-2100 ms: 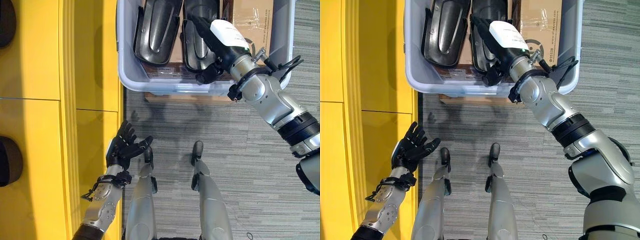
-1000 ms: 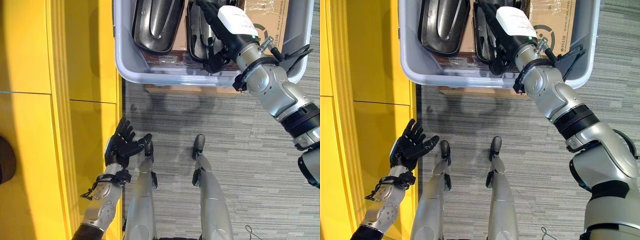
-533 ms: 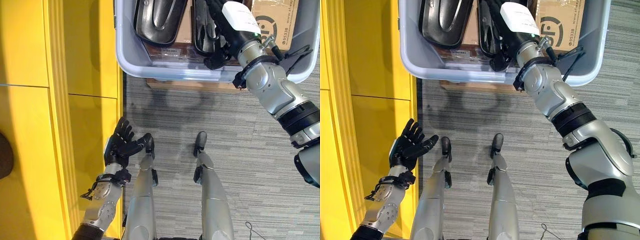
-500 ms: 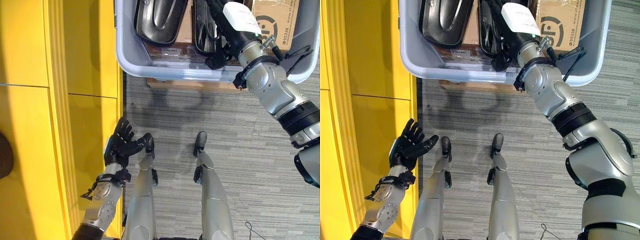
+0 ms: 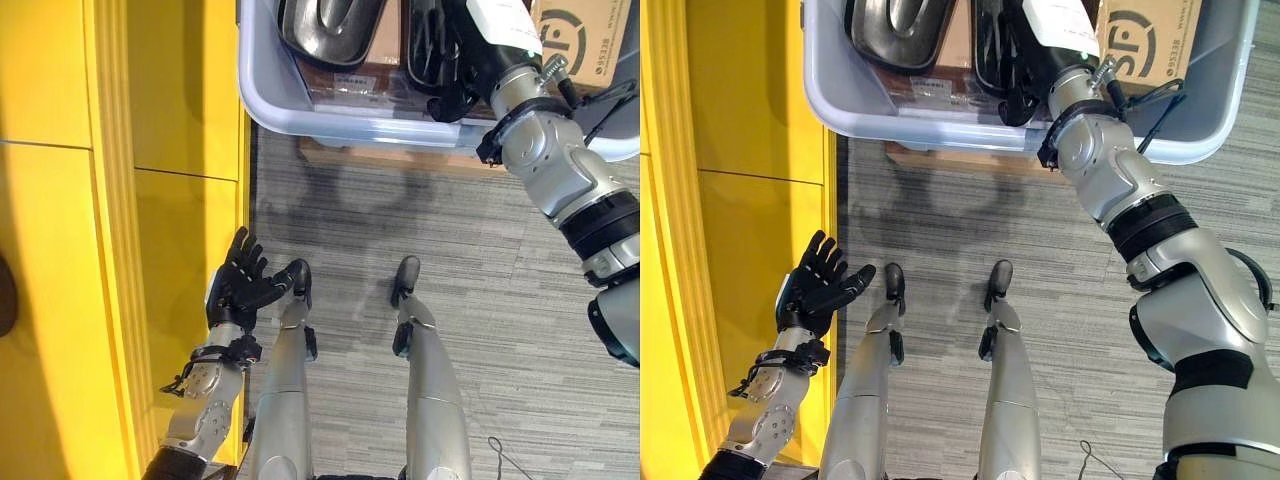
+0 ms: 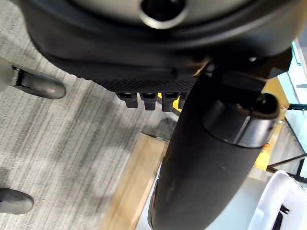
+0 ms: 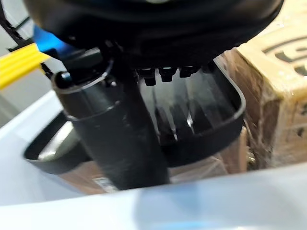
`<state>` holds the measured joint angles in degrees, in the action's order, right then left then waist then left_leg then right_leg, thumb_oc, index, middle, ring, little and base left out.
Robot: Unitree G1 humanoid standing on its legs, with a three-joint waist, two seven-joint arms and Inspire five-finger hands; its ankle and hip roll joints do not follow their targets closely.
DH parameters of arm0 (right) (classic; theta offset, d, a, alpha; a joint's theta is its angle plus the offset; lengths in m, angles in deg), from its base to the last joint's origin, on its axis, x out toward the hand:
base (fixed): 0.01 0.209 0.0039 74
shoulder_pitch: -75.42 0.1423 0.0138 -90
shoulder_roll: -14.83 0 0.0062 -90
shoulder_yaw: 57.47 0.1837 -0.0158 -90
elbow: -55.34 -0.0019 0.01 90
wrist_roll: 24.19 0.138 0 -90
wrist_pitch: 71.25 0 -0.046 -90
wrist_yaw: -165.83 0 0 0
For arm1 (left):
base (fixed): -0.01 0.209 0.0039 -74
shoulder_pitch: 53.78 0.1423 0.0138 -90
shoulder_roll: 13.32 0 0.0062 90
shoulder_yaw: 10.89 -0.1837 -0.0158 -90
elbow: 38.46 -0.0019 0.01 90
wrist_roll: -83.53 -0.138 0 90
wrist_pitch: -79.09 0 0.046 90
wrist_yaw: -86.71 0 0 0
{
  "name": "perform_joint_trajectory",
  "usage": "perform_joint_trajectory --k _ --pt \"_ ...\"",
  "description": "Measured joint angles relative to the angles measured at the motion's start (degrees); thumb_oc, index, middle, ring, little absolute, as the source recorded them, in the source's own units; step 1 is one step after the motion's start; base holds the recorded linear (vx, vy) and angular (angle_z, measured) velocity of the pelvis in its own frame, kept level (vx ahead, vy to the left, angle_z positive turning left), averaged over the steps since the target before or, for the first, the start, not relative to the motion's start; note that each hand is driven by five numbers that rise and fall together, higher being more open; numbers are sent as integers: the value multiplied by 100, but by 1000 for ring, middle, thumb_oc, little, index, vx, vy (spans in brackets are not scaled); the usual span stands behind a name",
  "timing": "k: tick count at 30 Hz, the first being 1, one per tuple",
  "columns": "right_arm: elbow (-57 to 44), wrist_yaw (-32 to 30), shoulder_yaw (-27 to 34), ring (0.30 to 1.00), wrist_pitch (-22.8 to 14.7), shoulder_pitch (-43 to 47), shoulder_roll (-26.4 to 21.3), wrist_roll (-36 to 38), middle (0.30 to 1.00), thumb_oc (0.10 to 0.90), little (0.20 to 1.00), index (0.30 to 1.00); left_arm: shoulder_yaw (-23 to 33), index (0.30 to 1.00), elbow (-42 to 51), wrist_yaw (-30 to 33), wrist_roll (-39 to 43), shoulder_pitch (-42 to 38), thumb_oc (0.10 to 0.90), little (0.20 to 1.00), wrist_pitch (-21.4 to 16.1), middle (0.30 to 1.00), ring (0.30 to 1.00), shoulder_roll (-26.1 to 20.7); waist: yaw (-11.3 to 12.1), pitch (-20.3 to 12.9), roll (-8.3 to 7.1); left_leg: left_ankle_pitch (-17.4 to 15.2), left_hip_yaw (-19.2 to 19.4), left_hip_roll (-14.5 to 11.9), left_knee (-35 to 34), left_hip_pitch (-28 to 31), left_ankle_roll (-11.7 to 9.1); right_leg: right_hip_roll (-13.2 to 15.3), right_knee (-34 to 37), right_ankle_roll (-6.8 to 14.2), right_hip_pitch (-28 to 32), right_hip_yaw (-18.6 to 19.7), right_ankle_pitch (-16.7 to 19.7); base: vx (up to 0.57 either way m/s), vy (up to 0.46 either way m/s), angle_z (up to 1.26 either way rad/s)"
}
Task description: Move parts from the plastic box to the shelf.
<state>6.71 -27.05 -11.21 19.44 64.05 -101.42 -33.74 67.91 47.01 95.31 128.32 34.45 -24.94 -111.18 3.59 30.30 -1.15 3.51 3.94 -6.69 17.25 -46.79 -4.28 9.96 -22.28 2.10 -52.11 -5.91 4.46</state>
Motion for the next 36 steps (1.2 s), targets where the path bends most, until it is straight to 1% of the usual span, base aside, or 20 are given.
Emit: perform_joint_trajectory --k 5,10,13,16,17,18,19,20,26,29,34,36 --pt "28 -5 -2 1000 0 25 17 -3 1000 900 1000 1000 -12 1000 0 0 0 -2 900 1000 -2 1000 1000 0 18 0 0 -22 -13 5 69 -50 -1 12 -53 -6 -38 -1 -10 0 0 0" --pt "443 -31 -2 1000 -7 92 171 -58 1000 900 1000 1000 -20 1000 1 8 2 -4 900 1000 -13 1000 1000 0 64 -1 2 -21 -28 25 87 -50 -2 36 -117 -11 -50 -3 -54 2 2 1" --pt "526 -37 -5 1000 -7 113 207 -140 1000 900 1000 1000 -29 1000 1 11 2 -7 900 1000 -14 1000 1000 0 92 -2 3 -22 -30 32 96 -77 -2 44 -136 -10 -78 -3 -57 0 0 0" --pt "912 -41 -9 1000 -1 208 371 -163 1000 900 1000 1000 -46 1000 2 35 2 -12 900 1000 -14 1000 1000 0 105 -3 6 -40 -54 69 140 -109 5 66 -212 -12 -114 -6 -100 1 2 3" --pt "916 -41 -30 745 1 215 371 -164 745 718 745 745 -49 1000 2 51 1 -12 900 1000 -15 1000 1000 0 107 -4 8 -40 -71 72 141 -111 4 69 -216 -12 -114 -8 -105 2 2 5" --pt "969 -44 -43 602 -10 231 388 -172 602 616 602 602 -49 1000 1 83 2 -17 900 1000 -15 1000 1000 0 111 -5 9 -40 -91 79 140 -111 4 73 -222 -9 -113 -11 -109 0 0 3" --pt "1073 -45 -44 349 -18 263 424 -172 349 435 349 349 -49 1000 1 91 2 -26 900 1000 -15 1000 1000 0 114 -6 11 -40 -93 81 141 -110 4 77 -230 -6 -113 -11 -117 -3 0 3" --pt "1094 -60 -47 300 -6 266 432 -173 300 400 300 300 -48 1000 1 92 1 -40 900 1000 -17 1000 1000 0 121 -6 12 -40 -95 82 142 -111 4 82 -239 -5 -113 -12 -121 0 0 0" --pt "1127 -466 -32 300 21 339 493 -375 300 400 300 300 -57 1000 2 107 0 -215 900 1000 -19 1000 1000 0 118 -12 22 -36 -97 90 168 -81 1 87 -292 -8 -95 -10 -127 0 0 0" --pt "1149 -475 -42 300 27 355 478 -380 300 400 300 300 -92 1000 1 111 -1 -226 900 1000 -19 1000 1000 0 114 -12 23 -35 -103 86 183 -20 0 87 -321 -12 -48 -7 -129 0 0 0" --pt "1254 -507 -19 300 60 332 617 -374 300 400 300 300 -172 1000 -15 115 0 -244 900 1000 -18 1000 1000 2 117 -17 32 -32 -103 84 181 181 -5 84 -329 -15 152 -11 -138 0 0 0" --pt "1255 -366 -44 300 74 311 639 -374 300 400 300 300 -248 1000 -12 112 2 -250 900 1000 -11 1000 1000 2 122 -24 42 -35 -111 86 167 293 1 88 -319 -12 275 -24 -141 -17 -16 4"
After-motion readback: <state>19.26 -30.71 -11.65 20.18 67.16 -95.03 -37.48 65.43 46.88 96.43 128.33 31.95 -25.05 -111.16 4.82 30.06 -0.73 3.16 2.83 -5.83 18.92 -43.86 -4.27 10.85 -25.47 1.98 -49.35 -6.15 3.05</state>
